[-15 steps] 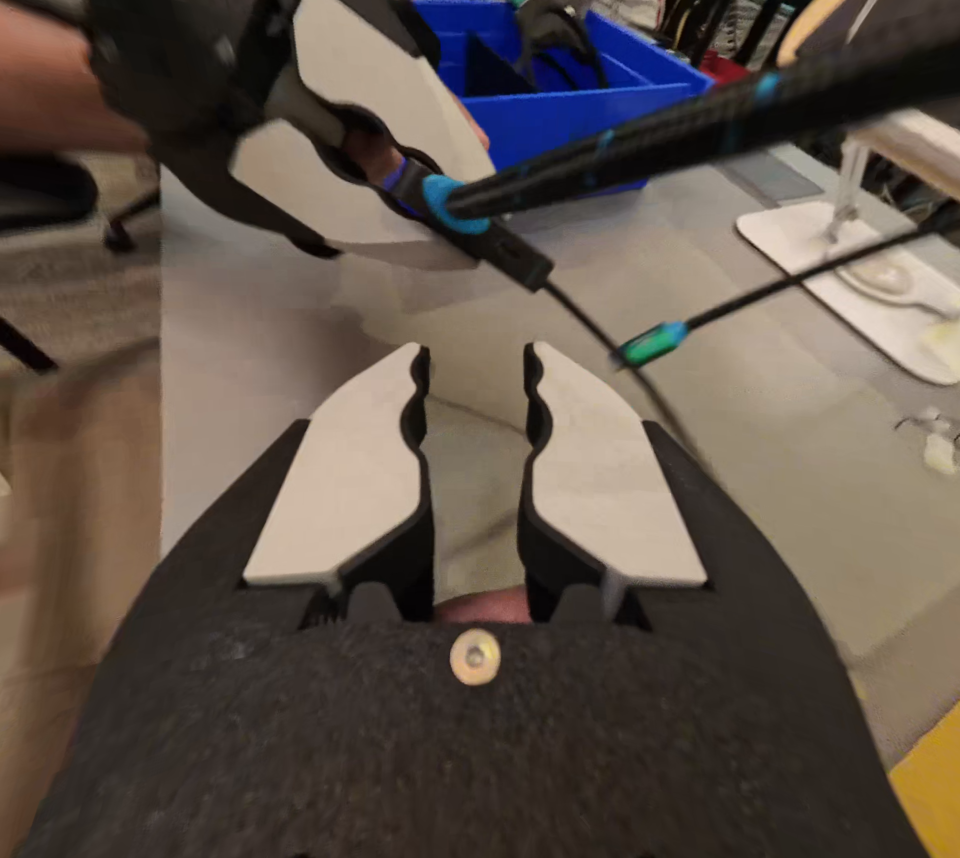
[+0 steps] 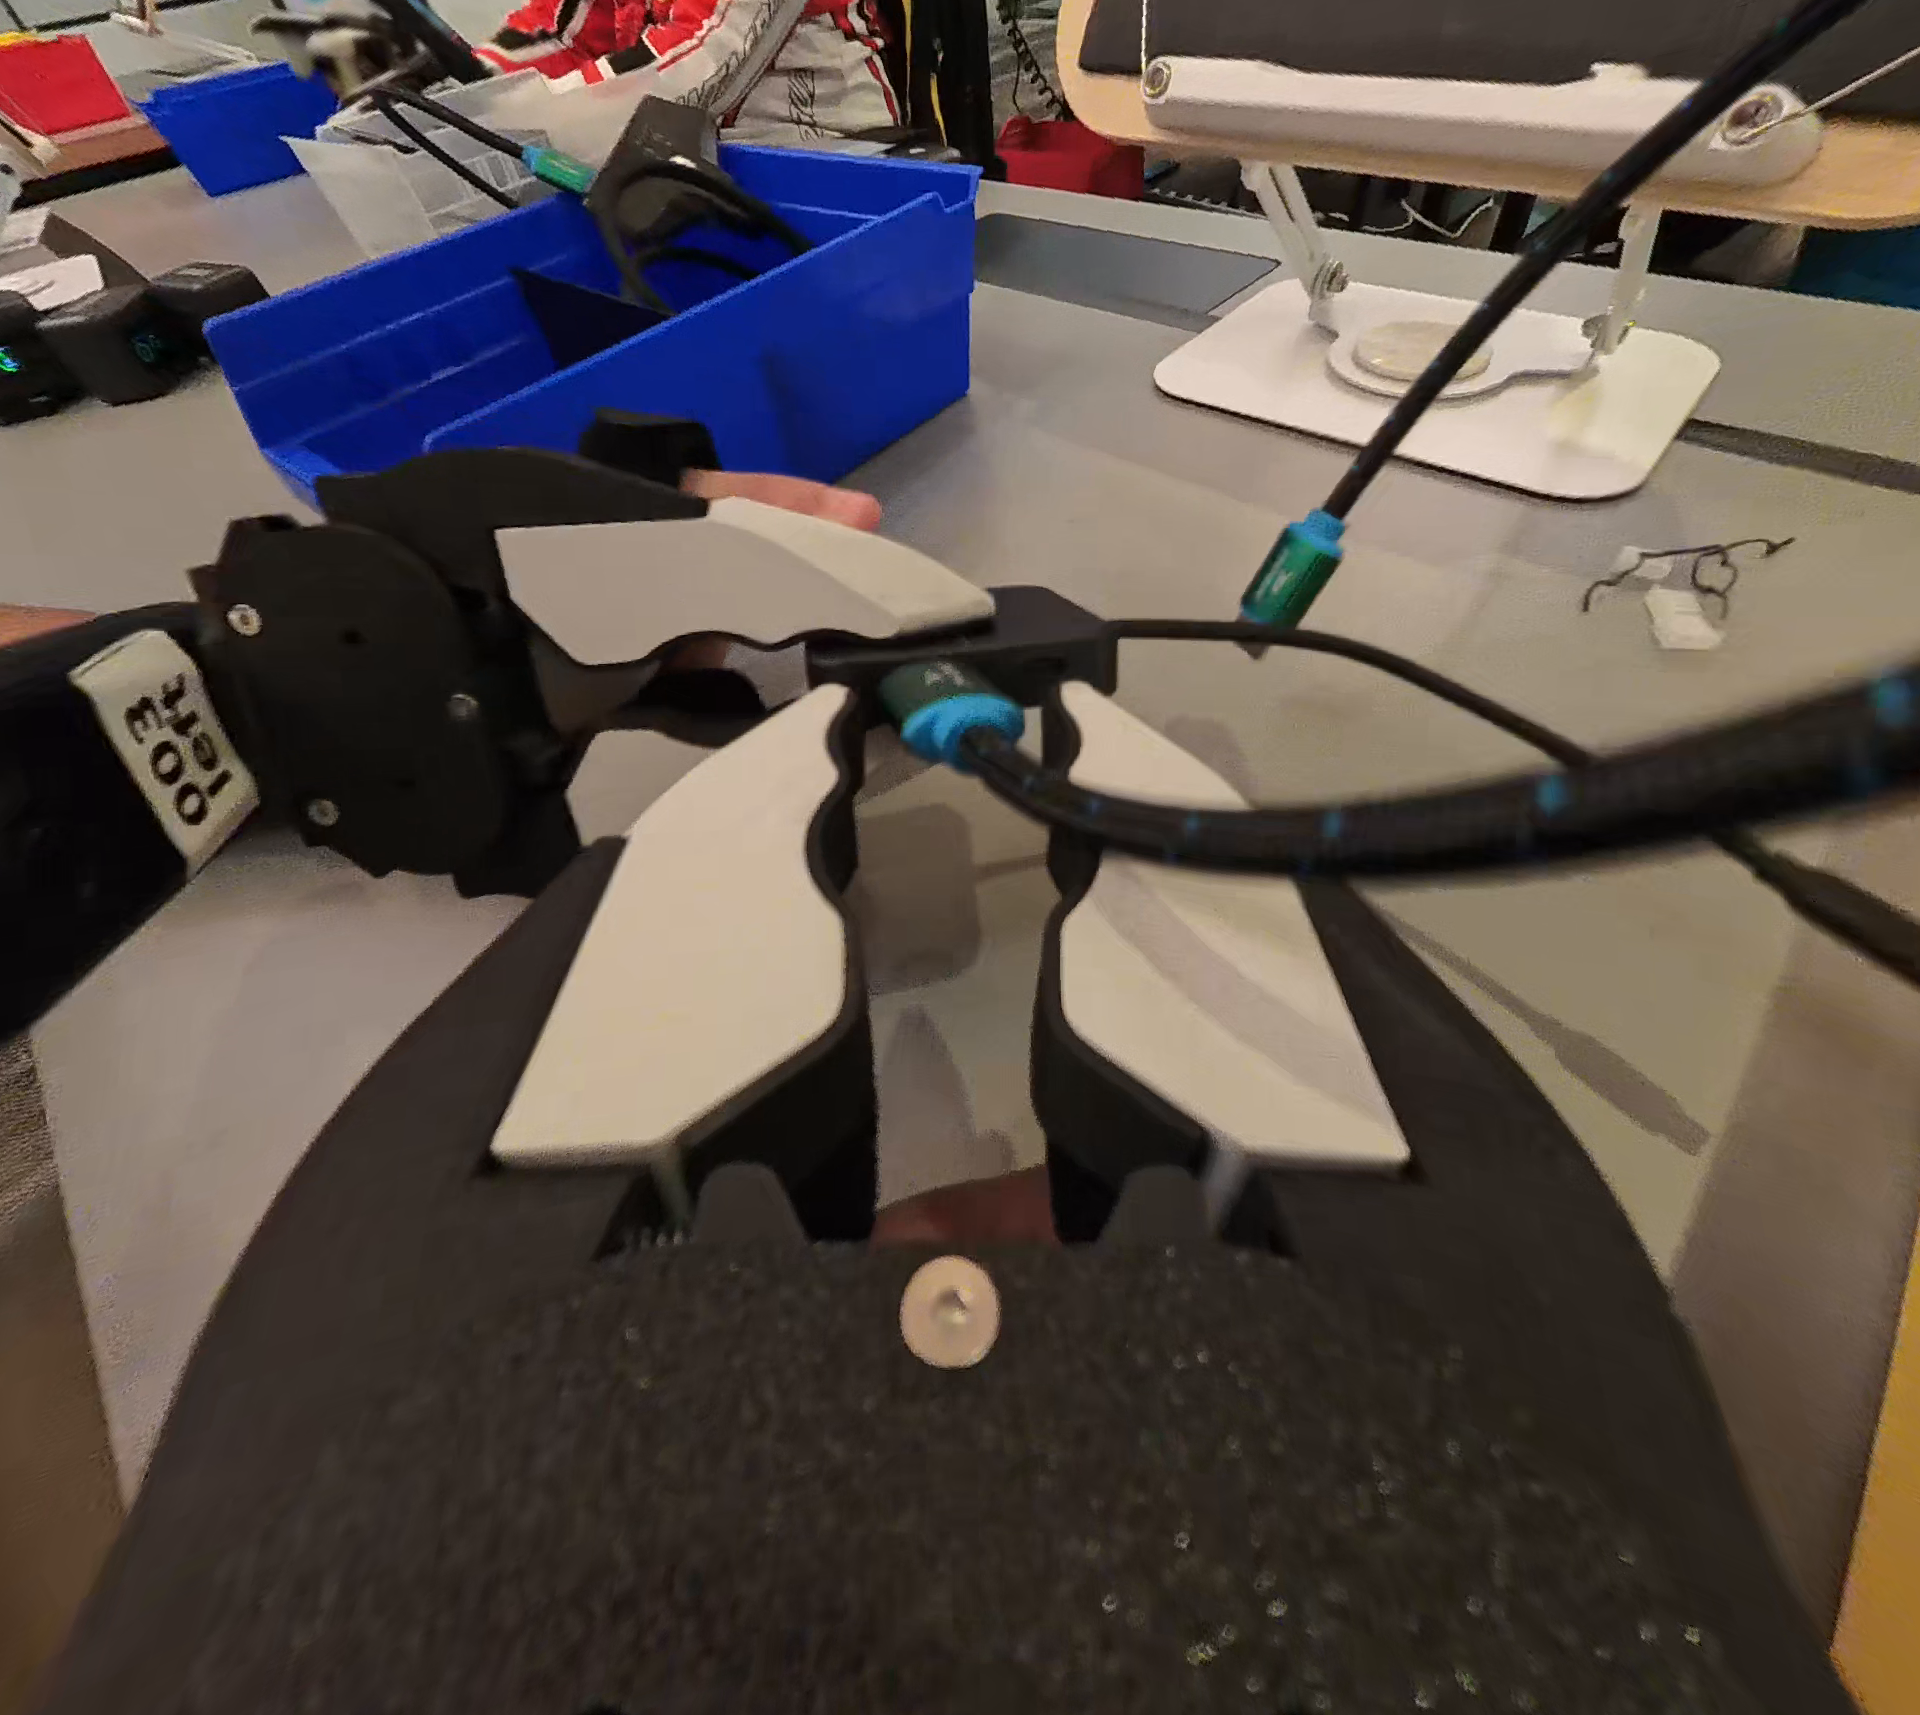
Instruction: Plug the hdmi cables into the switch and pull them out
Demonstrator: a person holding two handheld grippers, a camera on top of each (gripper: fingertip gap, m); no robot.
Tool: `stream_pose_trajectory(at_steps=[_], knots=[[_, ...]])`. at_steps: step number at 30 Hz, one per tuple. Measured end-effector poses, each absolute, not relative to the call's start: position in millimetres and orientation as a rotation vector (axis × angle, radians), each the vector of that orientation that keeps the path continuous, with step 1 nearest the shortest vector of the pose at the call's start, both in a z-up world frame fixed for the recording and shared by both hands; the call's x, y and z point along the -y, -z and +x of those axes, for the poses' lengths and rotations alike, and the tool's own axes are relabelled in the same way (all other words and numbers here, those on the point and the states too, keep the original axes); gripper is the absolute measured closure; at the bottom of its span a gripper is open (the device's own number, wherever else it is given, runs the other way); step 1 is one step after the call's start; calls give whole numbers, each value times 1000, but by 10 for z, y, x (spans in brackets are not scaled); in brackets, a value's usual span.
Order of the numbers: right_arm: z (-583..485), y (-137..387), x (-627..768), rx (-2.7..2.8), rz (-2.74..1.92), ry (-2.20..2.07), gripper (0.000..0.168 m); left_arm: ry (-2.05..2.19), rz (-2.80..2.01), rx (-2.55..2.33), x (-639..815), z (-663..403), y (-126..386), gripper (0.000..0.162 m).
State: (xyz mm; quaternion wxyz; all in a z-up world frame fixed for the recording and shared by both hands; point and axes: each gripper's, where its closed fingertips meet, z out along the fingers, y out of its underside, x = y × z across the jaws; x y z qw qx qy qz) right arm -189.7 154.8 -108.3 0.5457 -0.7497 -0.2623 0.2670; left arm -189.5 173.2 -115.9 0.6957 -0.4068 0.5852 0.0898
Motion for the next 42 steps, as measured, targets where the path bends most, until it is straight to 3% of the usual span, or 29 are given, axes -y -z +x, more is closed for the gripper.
stream_pose_trajectory(at_steps=[8, 26, 42], knots=[[-2008, 1168, -1531, 728, -1786, -707, 147, -64, -1002, -1306, -1720, -1957, 1312, 148], [-1864, 1066, -1150, 914, -1818, -803, 148, 4, -954, -1291, -1397, -1863, 1209, 148], [-516, -333, -1018, 775, -1658, -602, 148, -61, -1119, -1161, -1766, -2121, 1170, 148]])
